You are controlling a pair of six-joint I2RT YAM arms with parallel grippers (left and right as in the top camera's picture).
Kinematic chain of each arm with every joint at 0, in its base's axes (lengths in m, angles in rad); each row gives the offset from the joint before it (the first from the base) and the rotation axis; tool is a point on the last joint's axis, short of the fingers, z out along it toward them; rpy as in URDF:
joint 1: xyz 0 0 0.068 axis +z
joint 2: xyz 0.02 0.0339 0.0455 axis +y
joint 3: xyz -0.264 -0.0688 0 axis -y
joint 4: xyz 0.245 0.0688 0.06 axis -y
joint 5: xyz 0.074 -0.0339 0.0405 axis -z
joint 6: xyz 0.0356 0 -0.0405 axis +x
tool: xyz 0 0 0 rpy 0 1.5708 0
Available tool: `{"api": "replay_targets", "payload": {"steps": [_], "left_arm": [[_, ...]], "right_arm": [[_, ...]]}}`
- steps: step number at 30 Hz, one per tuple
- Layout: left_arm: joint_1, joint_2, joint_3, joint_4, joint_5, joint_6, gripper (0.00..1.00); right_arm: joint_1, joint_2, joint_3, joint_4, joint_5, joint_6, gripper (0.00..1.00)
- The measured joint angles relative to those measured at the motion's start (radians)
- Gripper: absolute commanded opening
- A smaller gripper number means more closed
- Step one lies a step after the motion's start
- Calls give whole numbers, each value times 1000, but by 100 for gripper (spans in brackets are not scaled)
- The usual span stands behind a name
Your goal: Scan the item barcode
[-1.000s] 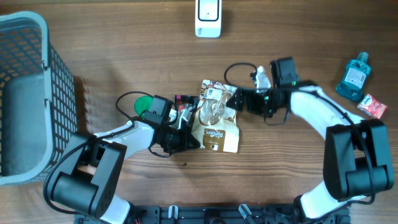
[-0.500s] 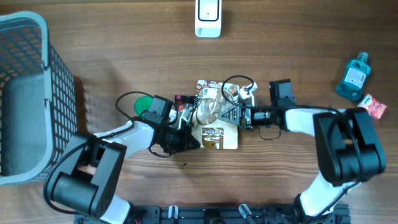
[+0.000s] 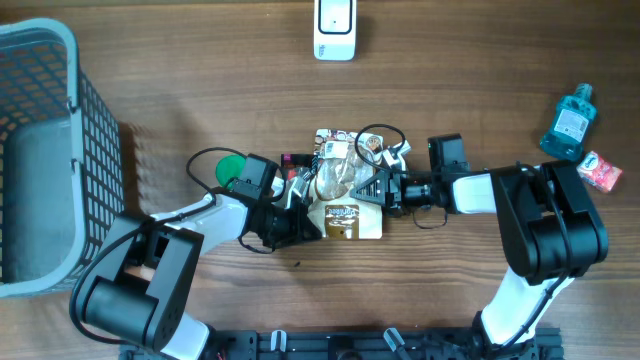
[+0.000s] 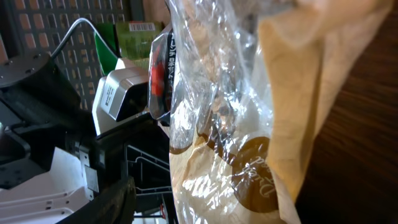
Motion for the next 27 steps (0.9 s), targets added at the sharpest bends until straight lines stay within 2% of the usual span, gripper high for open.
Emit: {"api": "replay_targets", "payload": {"steps": [5, 7, 13, 16, 20, 21, 23, 25, 26, 27], "left_arm": [[0, 0, 0, -5, 1, 0, 4], [0, 0, 0, -6, 1, 0, 4], [0, -2, 0, -21, 2, 0, 4], [0, -2, 0, -22, 2, 0, 4], [0, -2, 0, -22, 12, -2, 24], [0, -3, 1, -23, 26, -6, 25], [0, -4, 3, -26, 40, -11, 44], [0, -7, 6, -26, 64, -18, 58], [0, -11, 8, -27, 77, -22, 70], [0, -13, 11, -27, 93, -26, 99]], "right_arm": [[64, 0, -2, 58, 63, 69, 38], [70, 5, -2, 58, 84, 88, 33], [71, 10, -2, 55, 99, 112, 20], [67, 12, -3, 59, 97, 103, 17], [41, 12, -10, 54, 80, 59, 15], [34, 11, -14, 51, 76, 45, 14], [6, 2, -17, 39, 77, 12, 13], [-22, -18, -18, 18, 89, -11, 12], [-31, -34, -19, 3, 98, -23, 11], [-36, -54, -20, -11, 107, -39, 10]]}}
